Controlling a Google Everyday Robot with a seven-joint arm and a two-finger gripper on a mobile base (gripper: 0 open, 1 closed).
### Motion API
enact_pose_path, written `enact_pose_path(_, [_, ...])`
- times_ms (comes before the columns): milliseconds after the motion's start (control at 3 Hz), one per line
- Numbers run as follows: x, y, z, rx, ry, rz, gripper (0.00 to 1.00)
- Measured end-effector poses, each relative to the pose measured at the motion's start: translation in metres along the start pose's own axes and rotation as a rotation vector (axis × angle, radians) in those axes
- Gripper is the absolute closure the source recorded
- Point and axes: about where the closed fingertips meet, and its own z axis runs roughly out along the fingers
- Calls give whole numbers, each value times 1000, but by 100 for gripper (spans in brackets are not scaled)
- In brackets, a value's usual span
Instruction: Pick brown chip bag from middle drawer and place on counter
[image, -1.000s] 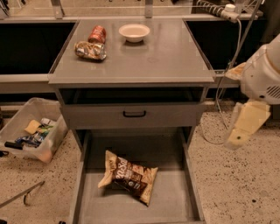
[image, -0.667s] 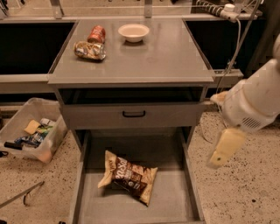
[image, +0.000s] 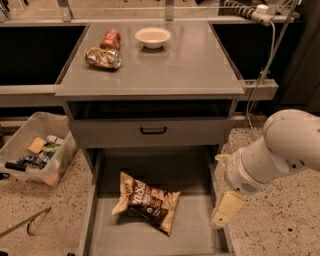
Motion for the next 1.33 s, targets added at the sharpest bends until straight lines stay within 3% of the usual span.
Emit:
enact_pose_path(333, [0, 0, 0, 0, 0, 0, 0])
enact_pose_path(667, [-5, -3, 26, 1, -51, 8, 0])
enact_pose_path(1000, [-18, -3, 89, -19, -185, 31, 0])
enact_pose_path(1333, [-39, -18, 152, -16, -326, 46, 0])
